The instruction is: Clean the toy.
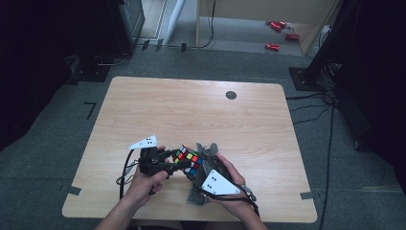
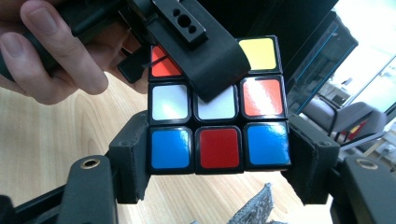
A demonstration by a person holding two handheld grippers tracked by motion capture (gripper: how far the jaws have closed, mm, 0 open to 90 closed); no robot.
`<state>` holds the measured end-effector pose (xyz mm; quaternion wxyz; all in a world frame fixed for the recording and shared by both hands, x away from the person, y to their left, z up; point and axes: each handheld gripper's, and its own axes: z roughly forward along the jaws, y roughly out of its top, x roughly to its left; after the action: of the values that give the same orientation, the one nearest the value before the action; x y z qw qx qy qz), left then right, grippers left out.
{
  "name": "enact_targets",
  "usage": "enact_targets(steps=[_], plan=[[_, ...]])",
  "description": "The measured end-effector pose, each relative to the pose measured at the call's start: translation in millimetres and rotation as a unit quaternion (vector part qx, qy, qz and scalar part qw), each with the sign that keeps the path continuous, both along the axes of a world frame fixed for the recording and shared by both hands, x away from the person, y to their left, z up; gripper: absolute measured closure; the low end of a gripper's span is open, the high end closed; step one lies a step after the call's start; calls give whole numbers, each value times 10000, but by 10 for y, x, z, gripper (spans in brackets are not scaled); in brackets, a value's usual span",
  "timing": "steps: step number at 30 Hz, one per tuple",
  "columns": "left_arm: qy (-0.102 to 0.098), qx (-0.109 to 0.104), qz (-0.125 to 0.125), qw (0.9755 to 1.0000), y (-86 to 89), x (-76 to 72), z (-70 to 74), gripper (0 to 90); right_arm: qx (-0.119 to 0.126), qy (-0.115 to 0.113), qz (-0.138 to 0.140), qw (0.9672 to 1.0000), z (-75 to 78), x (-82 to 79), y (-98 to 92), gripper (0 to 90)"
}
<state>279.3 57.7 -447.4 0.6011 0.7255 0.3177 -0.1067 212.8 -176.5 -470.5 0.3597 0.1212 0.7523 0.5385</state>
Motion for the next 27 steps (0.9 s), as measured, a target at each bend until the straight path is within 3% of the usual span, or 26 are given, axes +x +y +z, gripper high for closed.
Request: enact_targets(steps=[7, 11, 13, 14, 15, 17, 22, 25, 27], plan=[[-215, -254, 226, 9992, 120, 14, 66, 236, 20, 360, -145, 9992, 7, 43, -69, 344], [-435, -271, 347, 9981, 198, 29, 82, 203, 230, 669, -359, 9968, 2, 111, -173, 345], [-694, -122, 341, 9969, 206, 16, 85, 202, 382, 879, -500, 9941, 24, 140, -224, 344], [-935, 73, 313, 9951, 193, -3, 84, 199, 484, 969, -554, 9926, 41, 152, -251, 344], [-1213, 324, 296, 9916, 165, -32, 80, 186, 606, 1059, -599, 9907, 62, 160, -276, 344], [-1677, 788, 337, 9821, 104, -94, 68, 161, 840, 1238, -669, 9865, 107, 168, -316, 344], [-2226, 1283, 380, 9657, -16, -184, 27, 148, 1284, 1729, -742, 9737, 204, 165, -358, 344], [-2573, 1524, 406, 9534, -69, -234, -9, 148, 1607, 2134, -750, 9607, 261, 162, -364, 344], [-2720, 1596, 389, 9482, -95, -259, -24, 148, 1818, 2349, -735, 9520, 290, 158, -366, 344]])
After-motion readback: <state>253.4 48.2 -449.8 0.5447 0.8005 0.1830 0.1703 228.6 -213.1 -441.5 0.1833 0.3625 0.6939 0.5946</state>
